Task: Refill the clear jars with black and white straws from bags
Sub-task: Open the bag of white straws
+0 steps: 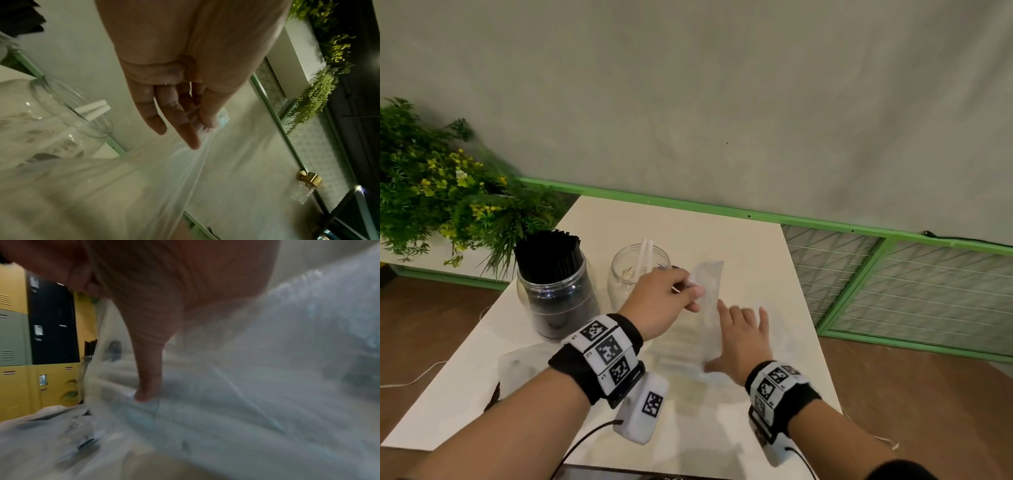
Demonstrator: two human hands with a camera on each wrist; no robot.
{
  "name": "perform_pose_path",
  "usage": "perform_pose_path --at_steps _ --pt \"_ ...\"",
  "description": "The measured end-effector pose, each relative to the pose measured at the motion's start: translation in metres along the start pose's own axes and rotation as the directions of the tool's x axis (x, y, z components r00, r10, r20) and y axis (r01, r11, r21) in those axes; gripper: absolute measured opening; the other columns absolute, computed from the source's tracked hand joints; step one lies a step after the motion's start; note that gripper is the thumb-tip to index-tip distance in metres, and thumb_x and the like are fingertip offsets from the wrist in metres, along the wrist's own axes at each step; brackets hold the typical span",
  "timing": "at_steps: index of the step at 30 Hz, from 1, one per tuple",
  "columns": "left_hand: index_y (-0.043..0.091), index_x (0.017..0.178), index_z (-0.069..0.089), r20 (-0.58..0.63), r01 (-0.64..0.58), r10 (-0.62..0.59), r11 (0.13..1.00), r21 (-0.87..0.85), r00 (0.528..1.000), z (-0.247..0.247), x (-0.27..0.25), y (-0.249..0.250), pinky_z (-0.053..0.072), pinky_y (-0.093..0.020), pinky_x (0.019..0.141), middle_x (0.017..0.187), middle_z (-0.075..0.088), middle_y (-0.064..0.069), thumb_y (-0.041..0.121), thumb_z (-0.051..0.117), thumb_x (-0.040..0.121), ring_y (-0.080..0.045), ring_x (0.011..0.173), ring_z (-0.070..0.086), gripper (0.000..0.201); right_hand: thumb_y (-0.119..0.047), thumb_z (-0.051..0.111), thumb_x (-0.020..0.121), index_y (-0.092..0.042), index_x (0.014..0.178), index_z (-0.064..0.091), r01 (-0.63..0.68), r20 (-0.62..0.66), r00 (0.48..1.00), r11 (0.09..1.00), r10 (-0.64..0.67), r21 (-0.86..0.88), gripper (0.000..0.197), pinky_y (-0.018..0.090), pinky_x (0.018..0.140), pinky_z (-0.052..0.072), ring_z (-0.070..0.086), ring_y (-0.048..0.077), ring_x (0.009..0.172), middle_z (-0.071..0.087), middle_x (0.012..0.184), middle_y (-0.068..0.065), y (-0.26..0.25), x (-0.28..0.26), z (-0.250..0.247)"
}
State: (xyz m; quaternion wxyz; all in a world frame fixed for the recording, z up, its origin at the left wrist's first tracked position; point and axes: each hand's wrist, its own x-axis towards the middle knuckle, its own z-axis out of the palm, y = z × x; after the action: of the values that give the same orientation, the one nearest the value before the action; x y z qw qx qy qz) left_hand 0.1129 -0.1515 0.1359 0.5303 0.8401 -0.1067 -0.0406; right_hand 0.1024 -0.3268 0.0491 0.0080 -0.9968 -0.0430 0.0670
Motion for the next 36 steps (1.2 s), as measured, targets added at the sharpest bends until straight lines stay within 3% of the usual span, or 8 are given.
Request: perform_pose_path --at_steps 4,10,15,20,24,27,31,36 --pt "0.008 0.077 0.061 -0.006 -0.002 0.002 0.997 -0.077 1.0 0.0 -0.002 -0.002 0.046 -0.021 0.075 0.089 0.068 -0.003 0.017 0.062 0.09 -0.008 0.073 0.071 0.016 -0.043 0.059 0.089 -0.022 0.122 0.051 0.026 0.042 0.999 0.997 -0.029 0.067 0.041 0.038 0.091 0.039 0.055 0.028 0.111 0.064 0.115 0.003 0.007 0.009 -0.001" --pt "0.027 0.106 0.064 -0.138 0.004 -0.037 0.973 -0.231 0.99 -0.027 -0.009 -0.035 0.05 -0.029 0.078 0.103 0.066 0.002 0.017 0.069 0.085 -0.015 0.086 0.065 0.023 -0.033 0.062 0.091 -0.018 0.099 0.07 -0.064 0.042 0.998 0.906 0.051 0.419 0.02 0.027 0.074 0.039 0.061 0.026 0.099 0.069 0.101 0.006 0.042 0.014 -0.024" --pt "0.04 0.133 0.033 -0.061 0.183 -0.21 0.935 -0.305 0.976 -0.041 -0.033 -0.08 0.047 -0.026 0.087 0.126 0.048 0.011 0.07 0.083 0.034 -0.01 0.11 0.054 0.114 -0.013 0.069 0.087 -0.02 0.088 0.073 0.071 -0.094 0.995 0.371 0.044 0.926 0.008 0.022 0.084 0.049 0.067 0.012 0.094 0.074 0.092 -0.004 0.047 0.001 -0.043" --pt "0.035 0.131 0.038 0.061 0.175 -0.164 0.929 -0.326 0.985 -0.033 -0.042 -0.08 0.046 -0.032 0.1 0.13 0.055 0.013 0.06 0.088 0.036 -0.002 0.119 0.052 0.11 -0.007 0.06 0.09 -0.01 0.104 0.07 0.287 -0.286 0.956 0.001 -0.062 0.958 0.017 0.015 0.082 0.047 0.066 0.006 0.098 0.074 0.099 -0.005 -0.018 -0.008 -0.069" --pt "0.015 0.117 0.058 -0.067 0.08 -0.121 0.895 -0.439 0.99 -0.067 -0.043 -0.076 0.055 -0.025 0.083 0.108 0.072 0.003 0.029 0.09 0.05 -0.012 0.102 0.067 0.076 -0.033 0.061 0.092 -0.023 0.107 0.067 0.377 -0.351 0.907 0.075 -0.234 0.923 0.019 0.013 0.089 0.044 0.062 0.0 0.107 0.071 0.104 -0.016 -0.069 -0.003 -0.072" --pt "0.016 0.11 0.062 -0.141 0.055 -0.115 0.927 -0.37 0.983 -0.103 -0.048 -0.084 0.055 -0.019 0.077 0.099 0.073 0.01 0.033 0.09 0.054 -0.008 0.095 0.069 0.065 -0.029 0.079 0.076 -0.022 0.111 0.068 0.351 -0.245 0.879 0.206 -0.41 0.913 0.038 0.032 0.099 0.048 0.063 0.009 0.111 0.071 0.111 -0.006 -0.094 0.007 -0.069" --pt "0.015 0.115 0.062 -0.196 0.074 -0.132 0.958 -0.277 0.972 -0.142 -0.055 -0.101 0.055 -0.023 0.082 0.106 0.072 0.007 0.05 0.088 0.043 -0.009 0.1 0.067 0.084 -0.024 0.082 0.073 -0.036 0.093 0.069 0.359 -0.254 0.913 0.334 -0.319 0.871 0.027 0.04 0.096 0.05 0.065 0.008 0.103 0.071 0.105 -0.003 -0.128 0.019 -0.054" --pt "0.024 0.12 0.057 -0.182 0.182 -0.215 0.966 -0.185 0.959 -0.168 -0.073 -0.126 0.05 -0.029 0.091 0.112 0.069 0.008 0.044 0.09 0.052 -0.006 0.107 0.063 0.078 -0.045 0.078 0.07 -0.017 0.083 0.073 0.261 -0.157 0.954 0.452 -0.256 0.853 0.032 0.043 0.084 0.053 0.069 0.012 0.085 0.073 0.086 -0.002 -0.162 0.018 -0.022"
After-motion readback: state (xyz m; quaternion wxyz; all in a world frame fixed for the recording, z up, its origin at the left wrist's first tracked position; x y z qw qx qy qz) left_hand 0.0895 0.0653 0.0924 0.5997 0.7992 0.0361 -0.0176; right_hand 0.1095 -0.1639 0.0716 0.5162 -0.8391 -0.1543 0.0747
